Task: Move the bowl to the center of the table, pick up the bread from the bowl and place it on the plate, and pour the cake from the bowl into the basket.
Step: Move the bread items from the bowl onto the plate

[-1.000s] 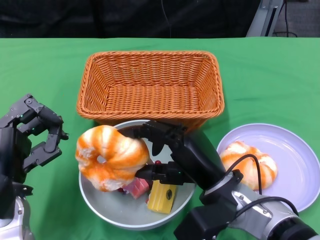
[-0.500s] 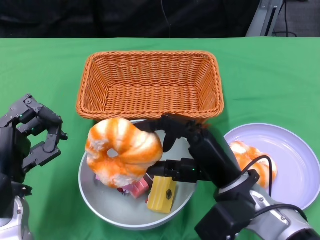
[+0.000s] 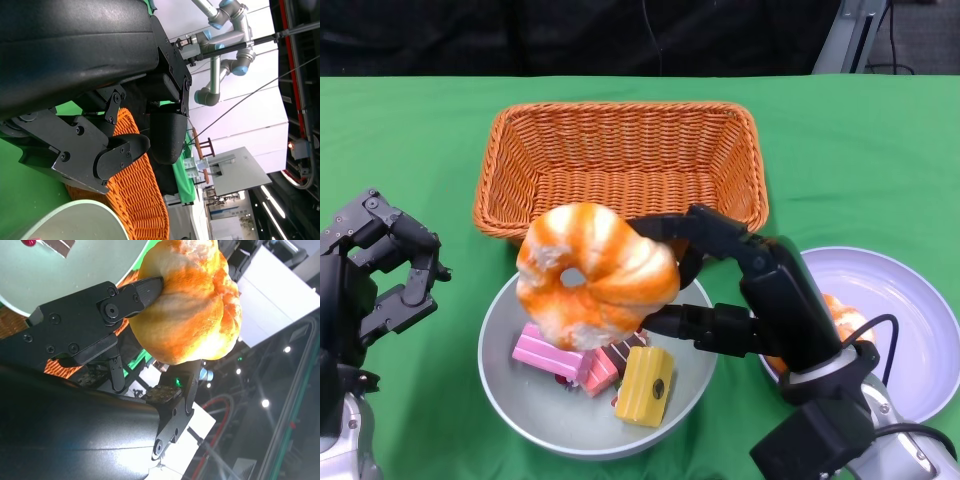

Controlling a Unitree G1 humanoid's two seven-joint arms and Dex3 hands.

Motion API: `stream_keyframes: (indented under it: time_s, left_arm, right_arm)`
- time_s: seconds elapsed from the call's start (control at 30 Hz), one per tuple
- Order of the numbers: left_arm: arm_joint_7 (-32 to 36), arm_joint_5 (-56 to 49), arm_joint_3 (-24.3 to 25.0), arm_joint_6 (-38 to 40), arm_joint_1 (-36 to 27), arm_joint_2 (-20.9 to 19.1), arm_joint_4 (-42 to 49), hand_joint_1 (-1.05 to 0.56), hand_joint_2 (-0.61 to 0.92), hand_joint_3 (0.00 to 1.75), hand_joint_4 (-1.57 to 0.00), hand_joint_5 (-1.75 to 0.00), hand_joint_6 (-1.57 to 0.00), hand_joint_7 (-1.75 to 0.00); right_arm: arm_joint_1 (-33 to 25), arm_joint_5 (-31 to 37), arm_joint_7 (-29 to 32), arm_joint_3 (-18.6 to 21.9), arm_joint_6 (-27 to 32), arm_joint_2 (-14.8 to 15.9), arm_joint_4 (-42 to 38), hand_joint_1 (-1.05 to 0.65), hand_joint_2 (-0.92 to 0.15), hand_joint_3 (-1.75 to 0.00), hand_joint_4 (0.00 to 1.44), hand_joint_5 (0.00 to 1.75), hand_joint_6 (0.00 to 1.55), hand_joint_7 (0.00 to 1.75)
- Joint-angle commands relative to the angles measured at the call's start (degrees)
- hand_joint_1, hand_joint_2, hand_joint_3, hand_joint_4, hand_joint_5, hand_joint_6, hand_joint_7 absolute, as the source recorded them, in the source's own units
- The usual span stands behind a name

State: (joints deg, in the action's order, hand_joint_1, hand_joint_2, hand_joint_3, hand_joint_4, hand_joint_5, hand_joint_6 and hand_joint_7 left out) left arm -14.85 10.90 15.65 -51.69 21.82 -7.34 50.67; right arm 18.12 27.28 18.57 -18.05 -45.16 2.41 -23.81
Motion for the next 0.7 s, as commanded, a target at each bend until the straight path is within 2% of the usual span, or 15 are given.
stream_keyframes:
  time_s: [0.03,0.27,0.37,0.5,0.7]
  left_arm:
    - [0.2,0.6,0.4,0.8,0.3,-1.1,0.2,-0.04,0.65,0.97,-0.8,-1.58,-0.75,-1.46]
    - [0.0,1.0,0.6,1.5,1.0,-1.2,1.3,-0.05,0.65,0.98,-0.8,-1.58,-0.75,-1.46]
    - [-0.2,1.2,0.7,2.2,0.9,-1.5,0.8,-0.02,0.64,1.0,-0.79,-1.6,-0.73,-1.45]
    - [-0.3,1.0,0.7,1.2,1.3,-1.8,1.9,-0.03,0.63,1.01,-0.79,-1.61,-0.74,-1.45]
    - [-0.9,1.2,1.0,0.8,1.8,-1.8,2.9,-0.05,0.64,0.99,-0.81,-1.6,-0.73,-1.49]
  right_arm:
    - [-1.5,-2.4,-1.1,2.1,0.8,0.6,2.5,-0.22,-0.91,-0.03,0.74,1.55,0.7,1.04]
    - [-5.2,-5.5,-4.8,4.9,3.0,2.3,7.0,-0.2,-0.91,-0.03,0.73,1.66,0.69,1.07]
    - [-7.3,-7.6,-6.0,7.5,4.0,3.6,8.1,-0.16,-0.92,-0.04,0.8,1.49,0.68,1.06]
    - [-9.8,-10.0,-7.8,10.1,6.6,4.3,10.2,-0.14,-0.92,-0.06,0.74,1.54,0.68,1.04]
    - [-12.3,-10.2,-7.7,13.0,6.8,4.6,11.2,-0.14,-0.92,-0.06,0.82,1.31,0.69,1.03]
